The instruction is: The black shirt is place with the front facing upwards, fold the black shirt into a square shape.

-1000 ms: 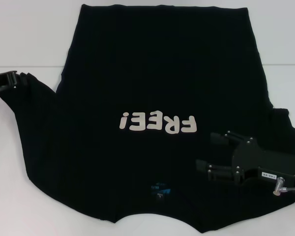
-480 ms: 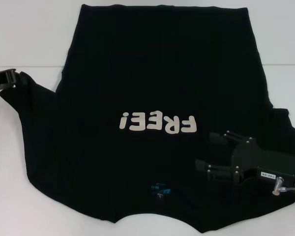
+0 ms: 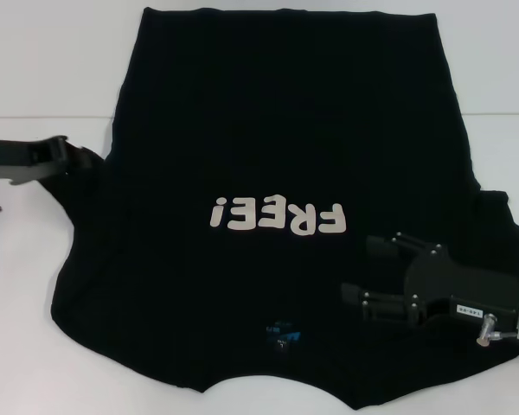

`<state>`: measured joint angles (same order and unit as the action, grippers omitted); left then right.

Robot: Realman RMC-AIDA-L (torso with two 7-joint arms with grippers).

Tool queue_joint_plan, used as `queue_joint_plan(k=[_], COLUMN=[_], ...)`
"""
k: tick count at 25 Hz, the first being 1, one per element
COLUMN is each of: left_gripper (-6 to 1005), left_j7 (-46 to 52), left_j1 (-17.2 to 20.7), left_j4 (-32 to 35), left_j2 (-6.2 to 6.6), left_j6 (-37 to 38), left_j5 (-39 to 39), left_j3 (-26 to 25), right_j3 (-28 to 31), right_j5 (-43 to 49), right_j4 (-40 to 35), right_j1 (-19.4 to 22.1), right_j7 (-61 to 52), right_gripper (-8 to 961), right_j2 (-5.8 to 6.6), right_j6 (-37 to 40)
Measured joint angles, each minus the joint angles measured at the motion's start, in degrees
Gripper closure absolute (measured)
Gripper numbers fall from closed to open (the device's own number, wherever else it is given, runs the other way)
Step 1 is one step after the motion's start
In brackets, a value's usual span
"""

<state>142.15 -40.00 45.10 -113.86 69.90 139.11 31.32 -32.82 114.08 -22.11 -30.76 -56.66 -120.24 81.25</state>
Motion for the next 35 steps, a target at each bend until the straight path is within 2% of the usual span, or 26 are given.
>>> queue_joint_plan(k=[8,20,25,28,33,35], left_gripper=[958,932,703,493,431,406], left_j7=[1.8,3.0,2.9,2.5,-1.9,-7.3], left_j1=[-1.2,-0.2,1.0,1.0,1.5,2.4], left_j4=[-3.5,-9.2,-13.4,-14.4,-13.9,-13.2], left_j2=[-0.50,-0.58,-0.65,-0.81,-0.87,-0.80], left_j6=[3.7,3.0,4.2,5.0,5.0,5.8], left_j5=[-2.2,-7.8,-14.1,-15.3,-15.4,-16.0], left_j3=[0.0,-0.8,-2.6,-2.5,-2.4,-3.2], right_j3=[-0.1,-0.3,-0.4,-0.4,-0.3,0.1], right_j5=[0.0,0.0,0.0,0.0,0.0,-0.1], right_j4=[0.1,0.7,0.7,0.7,0.7,0.7], right_j1=[0.1,0.0,0.0,0.0,0.0,0.0], right_j7=[0.1,0.2,0.1,0.2,0.1,0.0], right_gripper=[41,42,42,43,43,43], right_j2=[0.00,0.00,0.00,0.00,0.01,0.02], right_j6=[0.0,0.0,-0.1,-0.6,-1.0,-1.0])
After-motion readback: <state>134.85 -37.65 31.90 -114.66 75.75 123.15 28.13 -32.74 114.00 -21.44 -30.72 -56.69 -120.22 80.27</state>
